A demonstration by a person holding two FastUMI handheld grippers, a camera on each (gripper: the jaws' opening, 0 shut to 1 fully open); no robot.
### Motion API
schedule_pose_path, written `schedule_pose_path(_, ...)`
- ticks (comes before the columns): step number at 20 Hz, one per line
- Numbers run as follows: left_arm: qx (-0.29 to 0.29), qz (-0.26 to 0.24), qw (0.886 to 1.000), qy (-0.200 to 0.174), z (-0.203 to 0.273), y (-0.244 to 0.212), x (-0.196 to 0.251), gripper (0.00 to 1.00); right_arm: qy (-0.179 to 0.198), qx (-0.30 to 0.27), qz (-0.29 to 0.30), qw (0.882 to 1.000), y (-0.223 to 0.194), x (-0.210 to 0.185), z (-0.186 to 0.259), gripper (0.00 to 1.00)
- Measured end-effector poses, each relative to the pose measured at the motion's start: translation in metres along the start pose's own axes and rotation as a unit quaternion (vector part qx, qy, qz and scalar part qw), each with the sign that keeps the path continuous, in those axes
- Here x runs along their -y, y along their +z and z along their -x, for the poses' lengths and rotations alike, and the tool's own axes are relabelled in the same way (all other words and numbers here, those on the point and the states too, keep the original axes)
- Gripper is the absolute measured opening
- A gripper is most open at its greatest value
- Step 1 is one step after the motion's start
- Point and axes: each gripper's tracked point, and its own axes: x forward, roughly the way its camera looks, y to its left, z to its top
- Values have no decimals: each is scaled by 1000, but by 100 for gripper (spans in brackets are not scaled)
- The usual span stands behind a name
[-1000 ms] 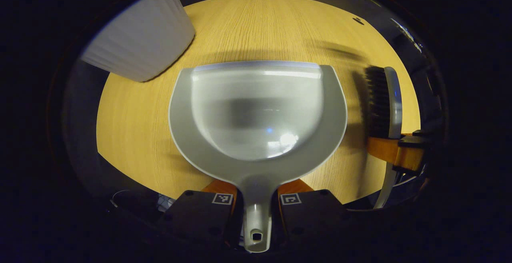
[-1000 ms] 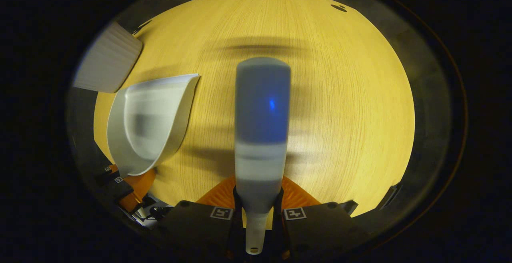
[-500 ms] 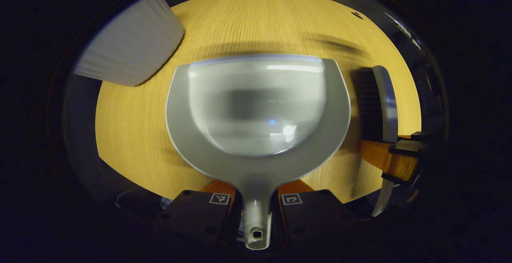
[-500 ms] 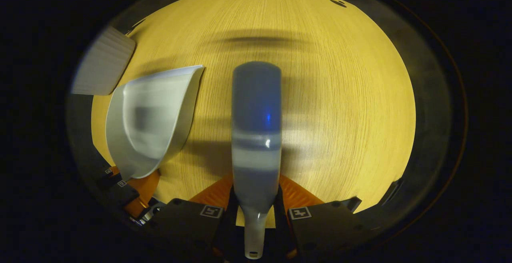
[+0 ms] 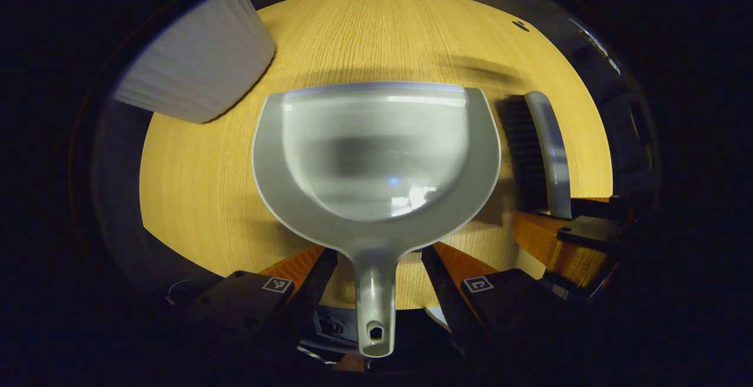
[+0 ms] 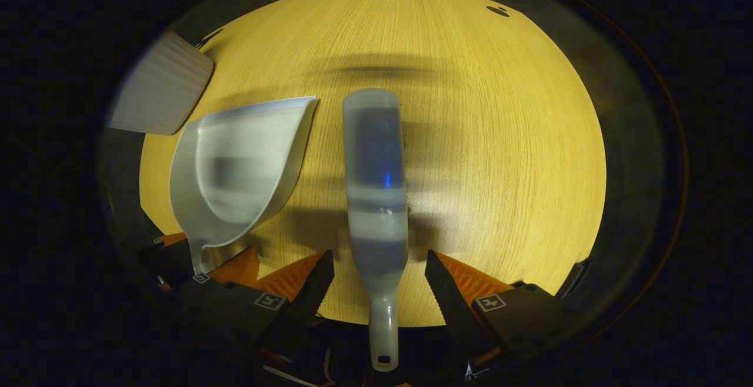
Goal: Pick up the small broom and dustpan from the desktop, sweep the trash into the dustpan with the broom, and then empty the trash into the garbage bin.
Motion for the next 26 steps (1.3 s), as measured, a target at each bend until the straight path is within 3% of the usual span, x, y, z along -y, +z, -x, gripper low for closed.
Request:
schedule_pose_path(4,42,-7,999,-8,24,6,8,88,0,30,3,1000,1,-1,20,100)
schedule_pose_path(5,58,-12,998,-10,32,8,9,88,4,43,6,999,2,-2,29,96)
schedule_pose_path(7,85,-18,996,-22,51,3,14,87,4,82,11,997,3,1,50,100)
schedule_pose_path(9,116,-26,993,-18,72,2,14,88,6,115,12,993,0,4,73,96)
schedule_pose_path(10,137,-31,990,-12,84,2,13,88,7,129,12,991,-3,5,84,100)
schedule_pose_path(14,230,-46,972,-7,140,2,16,88,18,194,10,981,-14,2,133,100)
schedule_pose_path(15,254,-50,966,-7,152,1,15,88,18,214,13,977,-16,1,145,95)
schedule_pose_path(16,276,-56,960,-8,163,-4,15,88,20,236,15,971,-18,-1,159,100)
schedule_pose_path(19,351,-73,933,2,198,-9,16,87,29,306,29,951,-24,-8,196,100)
schedule_pose_path(21,409,-79,909,9,224,-13,17,87,28,347,33,937,-27,-11,220,95)
schedule_pose_path(26,531,-85,843,25,294,-36,6,87,37,455,50,889,-23,-24,284,99)
